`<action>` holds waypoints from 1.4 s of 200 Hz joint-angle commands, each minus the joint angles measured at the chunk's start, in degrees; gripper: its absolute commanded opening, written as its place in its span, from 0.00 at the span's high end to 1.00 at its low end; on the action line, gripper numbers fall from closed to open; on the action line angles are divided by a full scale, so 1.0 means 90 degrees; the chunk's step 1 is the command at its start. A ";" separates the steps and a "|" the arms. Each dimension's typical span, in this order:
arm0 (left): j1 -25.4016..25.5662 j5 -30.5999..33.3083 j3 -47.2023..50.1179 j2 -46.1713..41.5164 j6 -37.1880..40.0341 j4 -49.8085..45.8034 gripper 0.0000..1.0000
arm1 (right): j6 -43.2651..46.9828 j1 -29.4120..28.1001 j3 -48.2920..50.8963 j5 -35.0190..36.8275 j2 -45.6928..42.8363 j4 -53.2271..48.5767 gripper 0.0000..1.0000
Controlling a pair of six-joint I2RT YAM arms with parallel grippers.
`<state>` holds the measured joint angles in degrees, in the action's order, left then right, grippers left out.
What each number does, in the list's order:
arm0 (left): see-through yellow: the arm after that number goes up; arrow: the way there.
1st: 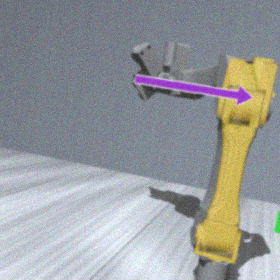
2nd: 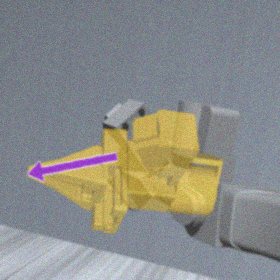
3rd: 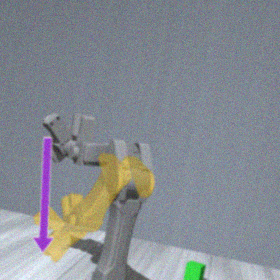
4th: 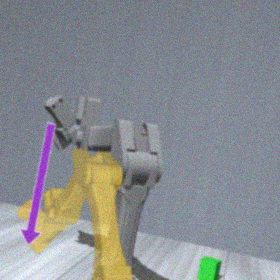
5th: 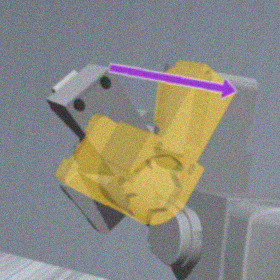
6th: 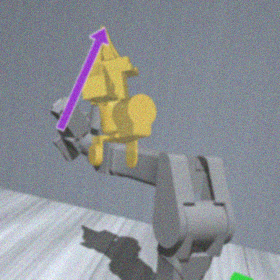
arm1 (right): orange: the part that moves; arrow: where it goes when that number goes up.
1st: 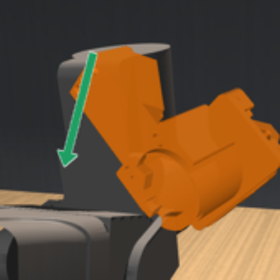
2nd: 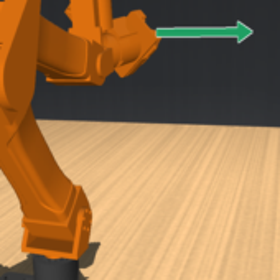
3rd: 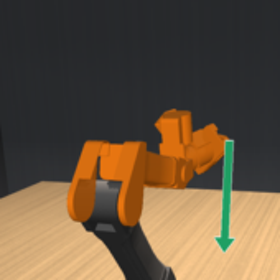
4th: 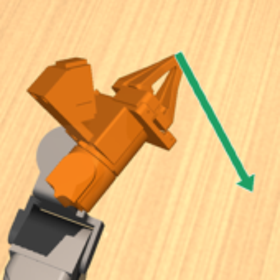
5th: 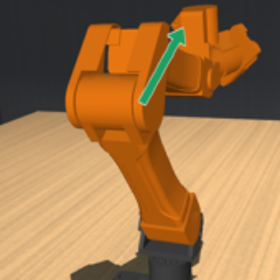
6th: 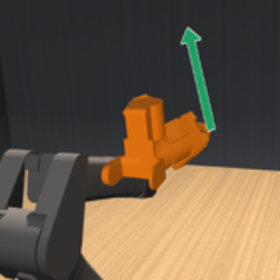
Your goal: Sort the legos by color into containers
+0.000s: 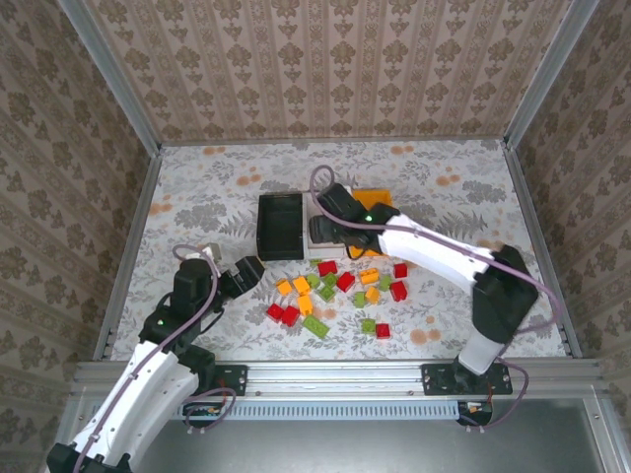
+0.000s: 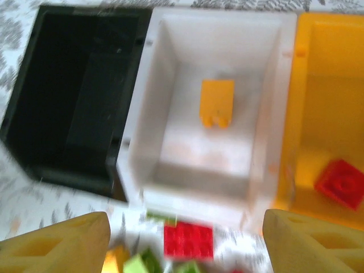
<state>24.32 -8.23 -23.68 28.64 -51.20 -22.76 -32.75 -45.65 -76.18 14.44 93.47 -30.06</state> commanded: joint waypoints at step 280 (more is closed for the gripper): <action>-0.0094 -0.0240 0.0308 0.0226 0.0000 0.0570 0.00 | -0.1396 -0.1051 0.3038 0.0370 -0.0548 0.0519 0.76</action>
<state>23.90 -9.32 -21.54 31.38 -51.20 -18.79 -47.83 -55.00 -47.59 16.58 90.37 -25.80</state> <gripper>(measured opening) 0.997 0.273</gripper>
